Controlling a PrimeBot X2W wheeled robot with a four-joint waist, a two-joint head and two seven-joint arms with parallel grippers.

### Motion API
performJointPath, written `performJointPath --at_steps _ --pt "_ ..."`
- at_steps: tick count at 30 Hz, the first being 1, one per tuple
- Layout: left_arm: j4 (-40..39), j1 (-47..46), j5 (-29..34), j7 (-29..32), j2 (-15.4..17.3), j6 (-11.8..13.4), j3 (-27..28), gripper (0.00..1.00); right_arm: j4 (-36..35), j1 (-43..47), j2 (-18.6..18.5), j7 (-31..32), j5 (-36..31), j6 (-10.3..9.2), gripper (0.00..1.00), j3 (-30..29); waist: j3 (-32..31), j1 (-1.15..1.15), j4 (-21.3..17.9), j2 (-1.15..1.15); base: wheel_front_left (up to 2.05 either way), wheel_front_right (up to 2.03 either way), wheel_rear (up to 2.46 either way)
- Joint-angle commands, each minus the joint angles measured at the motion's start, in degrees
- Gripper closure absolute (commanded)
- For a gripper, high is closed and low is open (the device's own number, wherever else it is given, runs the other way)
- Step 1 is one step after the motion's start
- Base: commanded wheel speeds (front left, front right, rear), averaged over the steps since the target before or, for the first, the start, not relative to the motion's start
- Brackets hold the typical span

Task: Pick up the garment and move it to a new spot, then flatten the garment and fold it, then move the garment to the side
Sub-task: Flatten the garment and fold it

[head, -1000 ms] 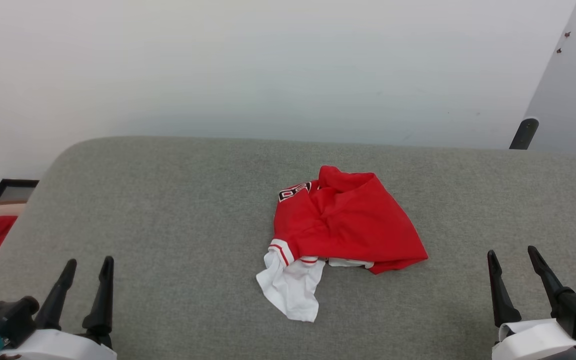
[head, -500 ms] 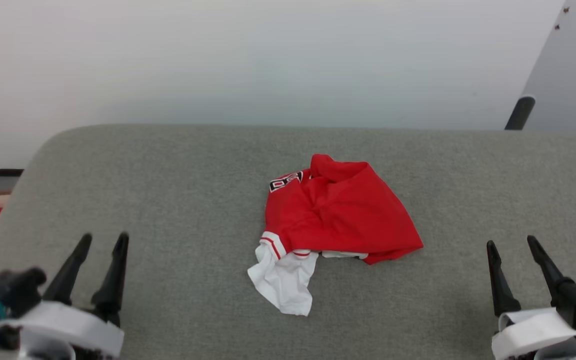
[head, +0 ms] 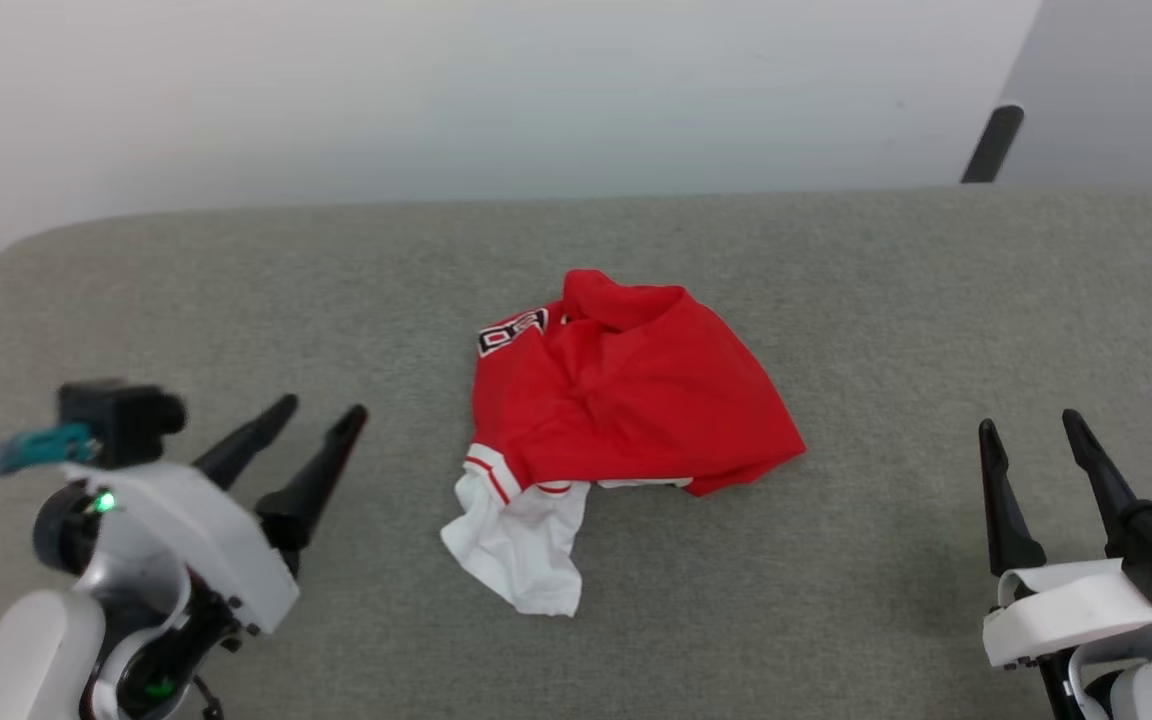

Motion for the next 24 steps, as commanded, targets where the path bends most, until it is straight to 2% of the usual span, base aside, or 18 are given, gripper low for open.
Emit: performJointPath --at_steps 1,8,13,19,24 --pt "-0.7 -1.7 -1.1 3.8 0.5 0.5 -1.3 0.0 -0.1 -1.2 0.1 0.0 0.3 0.0 0.0 -0.4 1.6 0.0 -1.8 0.0 0.0 0.0 0.0" --pt "-1.7 -5.9 -3.2 16.4 1.4 1.8 -6.4 0.0 -0.4 -2.1 0.6 0.0 0.3 0.0 0.0 -0.4 3.1 0.0 -4.1 0.0 0.0 0.0 0.0" --pt "-1.0 -8.0 -2.9 22.9 2.2 2.5 -9.7 0.0 -0.7 -2.4 0.9 0.0 0.3 0.0 0.0 -0.4 4.3 0.0 -5.6 0.0 0.0 0.0 0.0" --pt "1.9 -9.6 -1.5 27.2 2.7 3.0 -12.6 0.0 -0.9 -2.9 1.3 0.0 0.2 0.0 0.0 -0.5 5.2 0.0 -7.1 0.0 0.0 0.0 0.0" --pt "4.5 -10.8 -0.4 28.3 2.6 2.6 -14.0 0.0 -0.9 -3.1 1.4 0.0 0.5 0.0 0.0 -0.6 5.8 0.0 -7.8 0.0 0.0 0.0 0.0"
